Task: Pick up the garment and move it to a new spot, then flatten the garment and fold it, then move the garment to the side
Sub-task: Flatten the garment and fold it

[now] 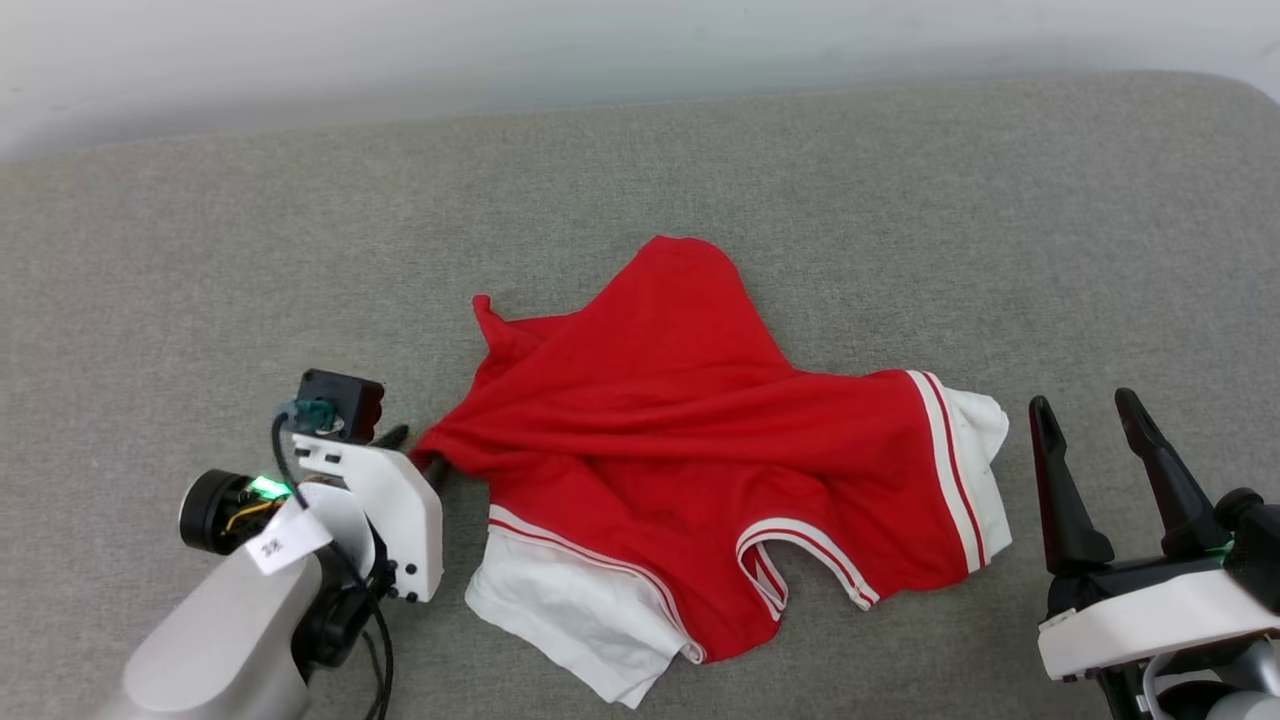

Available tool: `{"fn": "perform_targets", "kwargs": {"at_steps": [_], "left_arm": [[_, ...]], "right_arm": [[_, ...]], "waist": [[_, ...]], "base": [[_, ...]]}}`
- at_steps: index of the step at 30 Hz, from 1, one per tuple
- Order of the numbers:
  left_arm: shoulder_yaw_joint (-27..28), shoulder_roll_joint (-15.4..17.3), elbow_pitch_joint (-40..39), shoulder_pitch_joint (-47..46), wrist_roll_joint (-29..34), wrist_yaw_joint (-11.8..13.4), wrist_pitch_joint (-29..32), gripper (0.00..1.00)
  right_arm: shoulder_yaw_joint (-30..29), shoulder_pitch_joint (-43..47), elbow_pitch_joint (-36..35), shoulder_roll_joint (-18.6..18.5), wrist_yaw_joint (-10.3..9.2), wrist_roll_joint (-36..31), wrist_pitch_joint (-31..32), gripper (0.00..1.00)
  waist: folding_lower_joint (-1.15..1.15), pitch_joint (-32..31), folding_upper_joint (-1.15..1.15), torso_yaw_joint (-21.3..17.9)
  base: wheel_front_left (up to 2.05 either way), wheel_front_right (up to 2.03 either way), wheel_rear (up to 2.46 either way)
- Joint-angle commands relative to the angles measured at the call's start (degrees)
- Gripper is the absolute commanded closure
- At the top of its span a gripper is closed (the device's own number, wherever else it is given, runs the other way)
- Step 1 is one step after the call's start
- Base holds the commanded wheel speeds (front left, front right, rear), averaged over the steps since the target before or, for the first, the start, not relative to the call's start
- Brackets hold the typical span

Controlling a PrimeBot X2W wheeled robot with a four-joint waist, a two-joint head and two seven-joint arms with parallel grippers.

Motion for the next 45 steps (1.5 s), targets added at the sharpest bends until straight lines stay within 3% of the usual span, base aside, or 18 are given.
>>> {"fn": "perform_targets", "kwargs": {"at_steps": [1,8,14,22,30,35,45], "left_arm": [[0.79,-0.51,0.07,1.01,-0.17,0.58,-1.97,0.0],[4.99,-3.03,-1.82,5.83,-0.09,4.77,-15.38,0.0],[6.47,-4.1,-5.78,11.31,0.75,8.49,-22.87,0.0],[8.91,-4.64,-14.4,17.8,2.55,13.87,-27.06,0.0],[9.24,-4.14,-22.42,22.61,5.09,17.91,-26.92,0.0],[4.83,-2.44,-25.19,21.22,5.28,15.88,-19.68,0.0],[-7.7,-2.23,-25.74,14.04,4.52,7.48,1.2,0.0]], "right_arm": [[-0.02,-0.85,-0.19,0.13,-0.04,-0.48,0.15,0.0],[-0.06,0.09,-0.71,0.14,-0.04,-1.12,0.88,0.0],[-0.78,1.93,-1.34,0.13,-0.04,-1.27,1.83,0.0],[-1.55,4.41,-1.44,0.13,-0.04,-0.53,3.15,0.0],[-2.34,6.04,-1.83,0.13,-0.04,-0.15,4.08,0.0],[-2.73,6.02,-2.12,0.13,-0.04,-0.1,4.55,0.0],[-1.99,4.03,-1.4,0.12,-0.04,0.04,4.63,0.0]], "waist": [[0.0,-0.32,0.0,0.24],[0.0,-3.14,0.0,1.43],[0.0,-6.05,0.0,2.7],[0.0,-8.93,0.0,2.93],[0.0,-10.22,0.0,2.74],[0.0,-9.78,0.0,3.17],[0.0,-7.49,0.0,3.1]], "base": [[0.0,0.0,0.0],[0.0,0.0,0.0],[0.0,0.0,0.0],[0.0,0.0,0.0],[0.0,0.0,0.0],[0.0,0.0,0.0],[0.0,0.0,0.0]]}}
